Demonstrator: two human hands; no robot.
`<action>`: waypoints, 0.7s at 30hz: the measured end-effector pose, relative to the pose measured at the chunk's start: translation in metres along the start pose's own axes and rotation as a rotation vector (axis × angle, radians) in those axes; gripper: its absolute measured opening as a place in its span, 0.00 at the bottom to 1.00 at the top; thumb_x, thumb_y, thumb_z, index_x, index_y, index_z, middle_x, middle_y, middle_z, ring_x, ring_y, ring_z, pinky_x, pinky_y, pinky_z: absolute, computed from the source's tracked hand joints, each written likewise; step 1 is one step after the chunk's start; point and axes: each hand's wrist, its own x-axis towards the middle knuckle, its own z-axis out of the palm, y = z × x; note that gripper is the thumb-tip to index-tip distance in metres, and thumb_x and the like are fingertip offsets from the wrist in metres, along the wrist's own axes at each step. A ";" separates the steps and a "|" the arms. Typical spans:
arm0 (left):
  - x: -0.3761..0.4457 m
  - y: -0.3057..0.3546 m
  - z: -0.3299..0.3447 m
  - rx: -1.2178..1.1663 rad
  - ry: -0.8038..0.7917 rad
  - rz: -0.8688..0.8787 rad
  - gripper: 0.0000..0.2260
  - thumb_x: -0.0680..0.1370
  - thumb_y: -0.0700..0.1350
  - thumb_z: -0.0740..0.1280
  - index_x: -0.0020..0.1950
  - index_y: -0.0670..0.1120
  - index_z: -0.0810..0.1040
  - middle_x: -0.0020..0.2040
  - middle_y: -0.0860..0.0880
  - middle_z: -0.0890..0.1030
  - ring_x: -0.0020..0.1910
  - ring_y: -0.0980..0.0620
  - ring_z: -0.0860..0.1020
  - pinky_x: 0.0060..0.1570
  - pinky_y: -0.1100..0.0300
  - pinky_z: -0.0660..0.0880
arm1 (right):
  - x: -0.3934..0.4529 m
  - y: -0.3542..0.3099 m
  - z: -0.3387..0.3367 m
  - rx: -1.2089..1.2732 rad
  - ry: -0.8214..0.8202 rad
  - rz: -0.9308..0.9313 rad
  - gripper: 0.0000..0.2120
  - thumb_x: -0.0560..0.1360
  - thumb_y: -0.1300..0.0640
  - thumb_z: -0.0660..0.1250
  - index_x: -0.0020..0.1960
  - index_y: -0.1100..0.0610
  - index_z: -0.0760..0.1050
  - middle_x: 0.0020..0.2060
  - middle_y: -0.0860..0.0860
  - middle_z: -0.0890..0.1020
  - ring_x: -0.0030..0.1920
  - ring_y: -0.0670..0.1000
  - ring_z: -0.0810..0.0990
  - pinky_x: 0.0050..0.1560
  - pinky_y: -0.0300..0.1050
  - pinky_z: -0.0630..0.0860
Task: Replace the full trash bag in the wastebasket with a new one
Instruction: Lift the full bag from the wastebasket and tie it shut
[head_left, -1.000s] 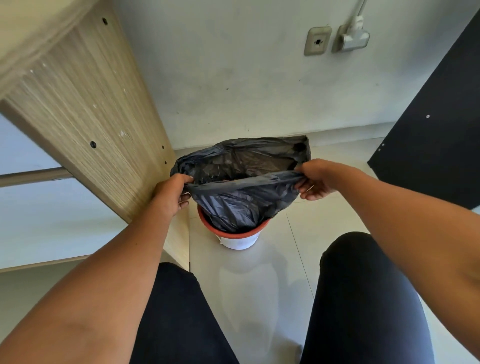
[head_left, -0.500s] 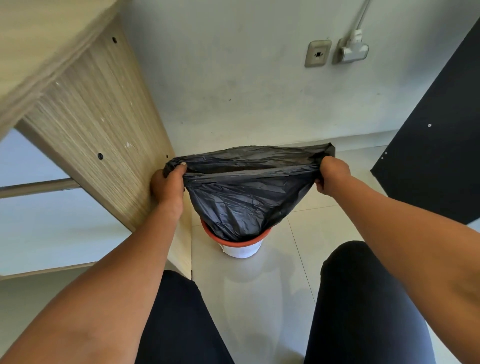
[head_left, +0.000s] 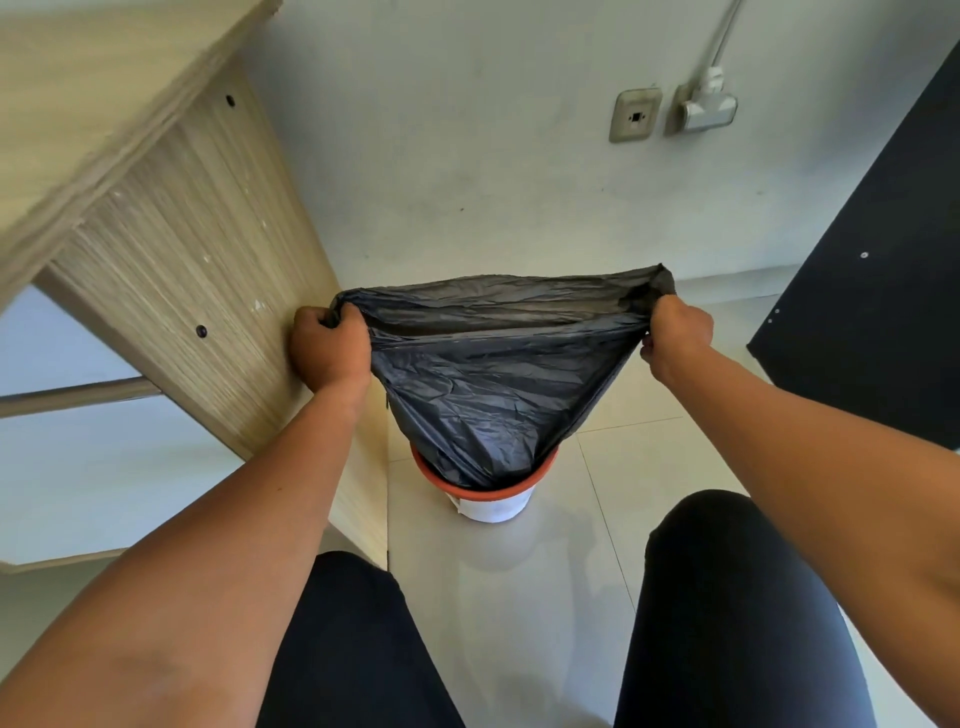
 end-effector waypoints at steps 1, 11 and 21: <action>0.000 0.002 -0.001 0.006 -0.013 -0.011 0.06 0.75 0.44 0.67 0.48 0.43 0.74 0.43 0.46 0.79 0.39 0.47 0.77 0.37 0.55 0.75 | 0.000 -0.003 -0.002 0.014 -0.035 0.021 0.02 0.71 0.62 0.60 0.41 0.58 0.70 0.38 0.54 0.72 0.30 0.51 0.65 0.29 0.42 0.64; -0.003 -0.005 -0.013 -0.489 -0.449 -0.298 0.18 0.78 0.59 0.67 0.61 0.50 0.84 0.57 0.49 0.86 0.58 0.48 0.82 0.56 0.52 0.77 | 0.002 0.019 -0.028 0.107 -0.425 0.001 0.19 0.73 0.41 0.71 0.54 0.55 0.77 0.42 0.51 0.74 0.38 0.48 0.70 0.39 0.44 0.68; -0.031 -0.049 -0.018 -0.105 -0.768 -0.029 0.43 0.64 0.59 0.82 0.74 0.55 0.66 0.67 0.57 0.78 0.64 0.62 0.76 0.64 0.65 0.71 | 0.015 0.071 -0.027 -0.341 -0.606 -0.112 0.52 0.65 0.63 0.81 0.79 0.53 0.54 0.74 0.54 0.69 0.72 0.57 0.69 0.72 0.54 0.65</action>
